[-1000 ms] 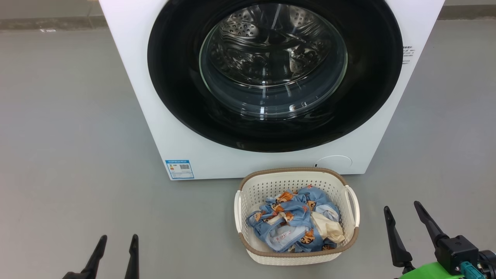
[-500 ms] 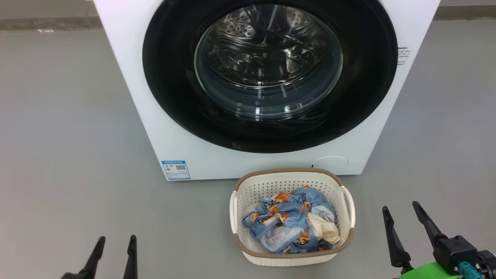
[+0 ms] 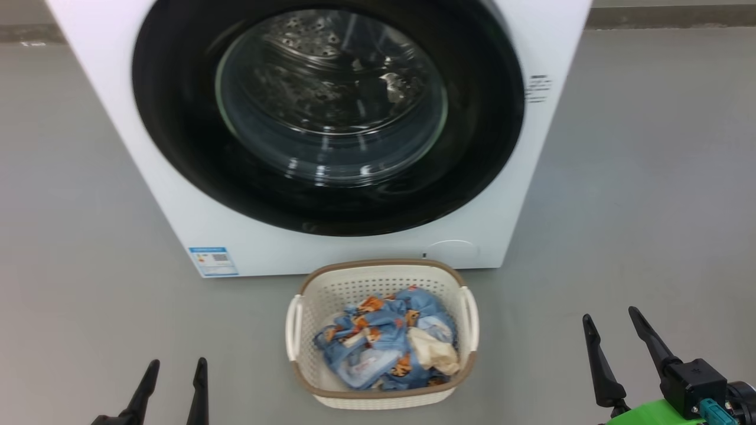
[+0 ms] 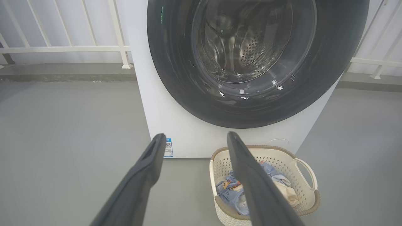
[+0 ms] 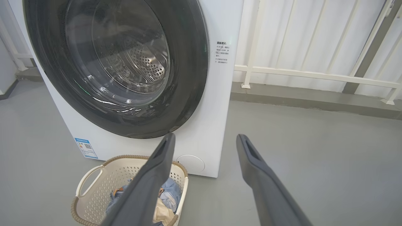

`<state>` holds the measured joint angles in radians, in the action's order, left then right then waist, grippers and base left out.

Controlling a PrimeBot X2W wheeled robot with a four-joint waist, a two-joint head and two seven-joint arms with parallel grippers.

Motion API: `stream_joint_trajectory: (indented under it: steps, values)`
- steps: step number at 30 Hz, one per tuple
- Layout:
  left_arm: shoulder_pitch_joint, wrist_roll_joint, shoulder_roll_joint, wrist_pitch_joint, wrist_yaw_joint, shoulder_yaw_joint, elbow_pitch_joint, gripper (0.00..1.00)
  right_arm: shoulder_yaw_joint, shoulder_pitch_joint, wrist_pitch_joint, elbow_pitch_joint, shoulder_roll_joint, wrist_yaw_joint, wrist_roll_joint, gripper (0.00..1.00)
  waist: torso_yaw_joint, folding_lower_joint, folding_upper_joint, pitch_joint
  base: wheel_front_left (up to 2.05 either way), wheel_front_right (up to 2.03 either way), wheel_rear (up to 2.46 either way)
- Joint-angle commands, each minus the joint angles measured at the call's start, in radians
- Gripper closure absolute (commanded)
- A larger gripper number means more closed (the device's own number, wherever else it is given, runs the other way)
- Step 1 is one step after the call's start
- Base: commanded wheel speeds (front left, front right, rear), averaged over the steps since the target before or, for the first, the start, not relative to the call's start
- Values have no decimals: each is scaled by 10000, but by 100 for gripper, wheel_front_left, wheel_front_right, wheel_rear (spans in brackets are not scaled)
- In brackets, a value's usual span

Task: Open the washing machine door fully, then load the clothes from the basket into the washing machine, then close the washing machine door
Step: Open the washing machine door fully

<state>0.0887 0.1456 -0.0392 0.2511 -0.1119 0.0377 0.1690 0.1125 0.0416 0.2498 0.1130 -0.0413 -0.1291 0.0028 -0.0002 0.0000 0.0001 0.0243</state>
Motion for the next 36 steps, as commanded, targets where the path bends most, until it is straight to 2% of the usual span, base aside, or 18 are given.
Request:
stream_joint_trajectory:
  steps: [1, 11, 24, 25, 26, 27, 28, 33, 36]
  values:
    - [-213, 26, -110, 107, -42, 353, -248, 0, -225, -202, 120, -214, -96, -16, 44, 0, 1, 0, -1, -1, 119, 119, -239]
    - [-231, 43, -110, 107, -2, 394, -357, 0, -226, -197, 120, -213, -92, -16, 58, 0, 12, 0, -1, 1, 77, 76, -153]
    - [-196, 113, -110, 107, 32, 385, -332, 0, -237, -214, 120, -263, -90, -16, 137, 0, 19, 0, -1, -12, 7, 7, -13]
    - [-194, 122, -110, 107, 32, 383, -327, 0, -261, -209, 120, -262, -90, -16, 166, 5, 21, 0, -1, -18, 0, 0, 0]
    - [-190, 131, -110, 107, 32, 383, -324, 0, -284, -201, 120, -261, -90, -16, 197, 51, 22, 0, -1, -21, 0, 0, 0]
    - [-185, 138, -110, 107, 32, 386, -323, 0, -316, -187, 120, -239, -90, -16, 243, 80, 21, 0, -1, -22, 0, 0, 0]
    - [-181, 144, -110, 107, 31, 388, -322, 0, -349, -176, 120, -209, -90, -16, 279, 100, 19, 0, -1, -22, 0, 0, 0]
    - [-178, 168, -110, 107, 25, 379, -306, 0, -373, -166, 120, -198, -90, -16, 562, 100, 11, 0, -1, -5, 0, 0, 0]
    - [-160, 189, -110, 107, 35, 381, -312, 0, -239, -169, 120, -170, -90, -16, 1391, 100, -13, 0, -1, 3, 0, 0, 0]
